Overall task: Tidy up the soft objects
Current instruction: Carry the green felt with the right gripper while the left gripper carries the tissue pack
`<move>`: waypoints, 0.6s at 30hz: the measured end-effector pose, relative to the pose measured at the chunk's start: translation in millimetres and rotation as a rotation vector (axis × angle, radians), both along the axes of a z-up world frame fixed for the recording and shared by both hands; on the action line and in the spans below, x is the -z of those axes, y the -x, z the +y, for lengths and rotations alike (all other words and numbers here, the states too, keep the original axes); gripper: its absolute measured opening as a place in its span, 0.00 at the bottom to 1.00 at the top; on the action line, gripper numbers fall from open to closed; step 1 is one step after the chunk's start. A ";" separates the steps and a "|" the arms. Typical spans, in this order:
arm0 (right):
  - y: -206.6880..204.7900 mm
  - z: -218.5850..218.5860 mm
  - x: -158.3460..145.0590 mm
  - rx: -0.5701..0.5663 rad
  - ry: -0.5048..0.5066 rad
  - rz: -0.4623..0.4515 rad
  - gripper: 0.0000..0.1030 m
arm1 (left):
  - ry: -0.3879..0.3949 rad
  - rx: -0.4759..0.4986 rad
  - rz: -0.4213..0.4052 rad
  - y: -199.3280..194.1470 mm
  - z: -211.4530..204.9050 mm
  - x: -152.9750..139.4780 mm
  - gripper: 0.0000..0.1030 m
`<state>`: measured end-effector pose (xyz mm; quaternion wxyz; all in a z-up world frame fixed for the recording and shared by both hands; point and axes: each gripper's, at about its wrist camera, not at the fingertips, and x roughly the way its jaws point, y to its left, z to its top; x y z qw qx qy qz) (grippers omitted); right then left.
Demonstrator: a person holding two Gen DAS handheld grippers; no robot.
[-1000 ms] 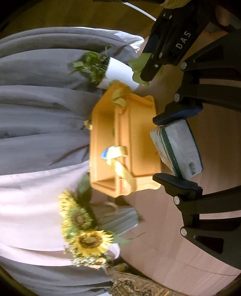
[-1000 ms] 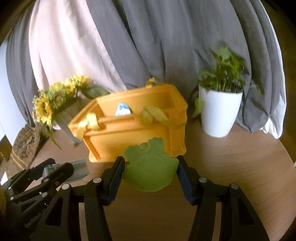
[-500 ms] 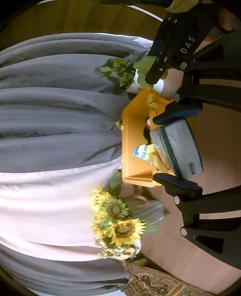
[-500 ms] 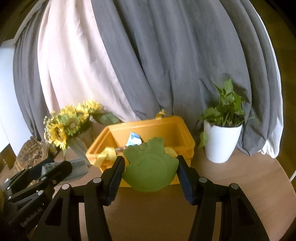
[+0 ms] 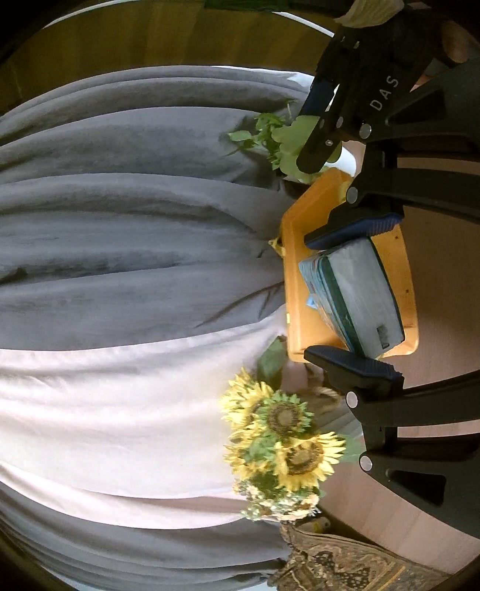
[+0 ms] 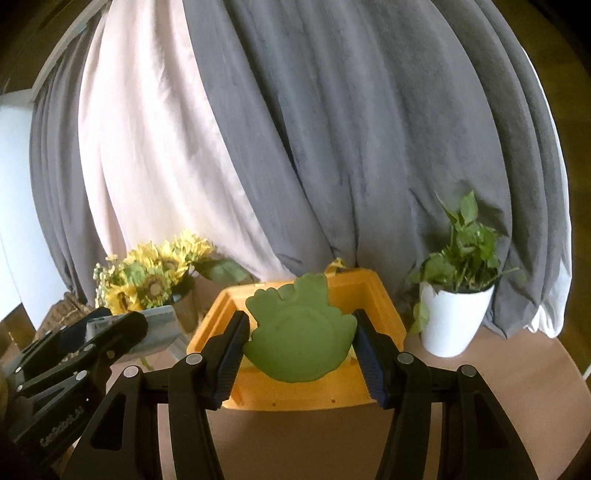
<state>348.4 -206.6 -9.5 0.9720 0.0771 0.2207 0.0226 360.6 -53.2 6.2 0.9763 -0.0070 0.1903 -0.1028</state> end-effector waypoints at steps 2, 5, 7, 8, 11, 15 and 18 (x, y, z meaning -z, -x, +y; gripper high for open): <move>-5.3 0.6 -1.9 -0.004 -0.001 -0.007 0.56 | -0.002 -0.001 -0.006 -4.6 -1.1 -2.7 0.52; -13.8 0.2 -5.0 -0.007 -0.004 -0.015 0.56 | -0.005 -0.001 -0.011 -14.2 -1.9 -5.9 0.52; -19.5 -1.4 -6.9 -0.009 -0.006 -0.017 0.56 | -0.006 0.001 -0.010 -20.5 -3.2 -8.6 0.52; -22.3 -2.0 -8.1 -0.010 -0.007 -0.018 0.56 | -0.007 0.001 -0.008 -23.0 -3.7 -10.0 0.52; -31.1 -3.5 -11.5 -0.010 -0.010 -0.015 0.56 | -0.007 0.001 0.002 -33.2 -6.3 -14.7 0.52; -44.2 -6.4 -15.1 -0.011 -0.010 0.000 0.56 | -0.013 0.007 0.005 -46.6 -9.8 -18.9 0.52; -51.9 -8.7 -16.4 -0.012 -0.010 0.000 0.56 | -0.017 0.013 0.011 -57.6 -13.3 -18.3 0.52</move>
